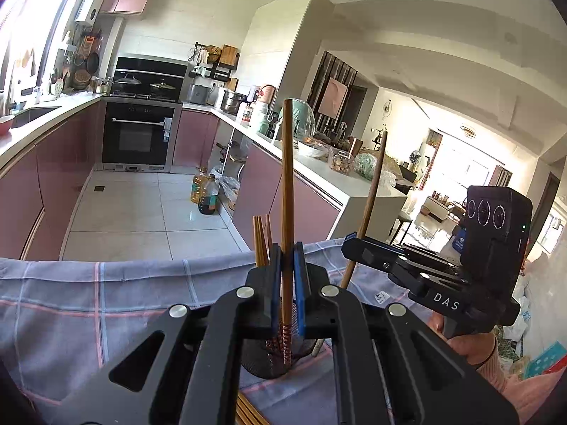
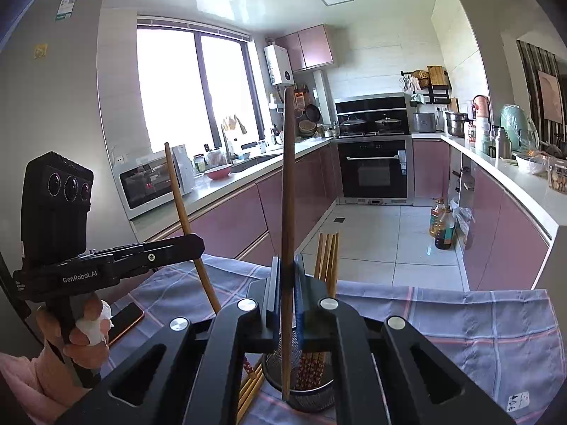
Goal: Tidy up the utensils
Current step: 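Lower the chopstick into the mesh cup with the right gripper while the left gripper lowers its chopstick, then open the right gripper to release the chopstick while the left gripper opens, then move both open grippers back over the remaining chopsticks on the cloth, then close the right gripper on one chopstick while the left gripper grasps another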
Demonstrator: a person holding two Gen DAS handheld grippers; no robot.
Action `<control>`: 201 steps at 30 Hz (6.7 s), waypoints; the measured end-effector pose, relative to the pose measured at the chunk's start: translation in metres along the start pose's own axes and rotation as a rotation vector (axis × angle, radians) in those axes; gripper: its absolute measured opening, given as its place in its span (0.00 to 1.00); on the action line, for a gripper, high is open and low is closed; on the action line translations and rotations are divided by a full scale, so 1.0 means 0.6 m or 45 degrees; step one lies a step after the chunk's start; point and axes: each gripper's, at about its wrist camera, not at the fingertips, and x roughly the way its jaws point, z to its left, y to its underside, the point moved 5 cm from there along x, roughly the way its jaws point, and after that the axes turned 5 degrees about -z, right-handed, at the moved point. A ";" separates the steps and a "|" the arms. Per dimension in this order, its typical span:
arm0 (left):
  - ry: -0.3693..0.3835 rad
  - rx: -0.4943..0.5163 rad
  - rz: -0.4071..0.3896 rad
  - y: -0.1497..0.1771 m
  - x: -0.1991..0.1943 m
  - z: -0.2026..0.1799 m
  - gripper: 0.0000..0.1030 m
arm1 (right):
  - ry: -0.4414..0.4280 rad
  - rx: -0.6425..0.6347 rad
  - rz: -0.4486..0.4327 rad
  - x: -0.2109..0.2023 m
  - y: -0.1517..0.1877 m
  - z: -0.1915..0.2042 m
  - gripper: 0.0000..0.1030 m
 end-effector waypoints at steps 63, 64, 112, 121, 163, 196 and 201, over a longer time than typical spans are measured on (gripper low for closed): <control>-0.194 0.115 0.153 0.097 0.047 0.019 0.34 | -0.018 0.001 0.158 0.016 0.090 0.034 0.43; -0.210 0.126 0.139 0.101 0.035 0.021 0.37 | -0.035 -0.009 0.151 0.008 0.092 0.040 0.49; -0.391 0.033 0.500 0.339 0.011 0.107 0.56 | 0.002 0.018 0.599 0.069 0.312 0.088 0.50; -0.393 0.023 0.498 0.339 0.011 0.116 0.55 | 0.034 -0.018 0.610 0.076 0.317 0.094 0.47; -0.375 0.074 0.570 0.350 0.053 0.103 0.43 | 0.039 0.044 0.620 0.079 0.313 0.077 0.33; -0.375 0.079 0.614 0.345 0.078 0.111 0.28 | 0.046 -0.008 0.639 0.101 0.308 0.082 0.30; -0.386 0.063 0.614 0.342 0.092 0.115 0.15 | 0.055 0.005 0.642 0.107 0.307 0.080 0.20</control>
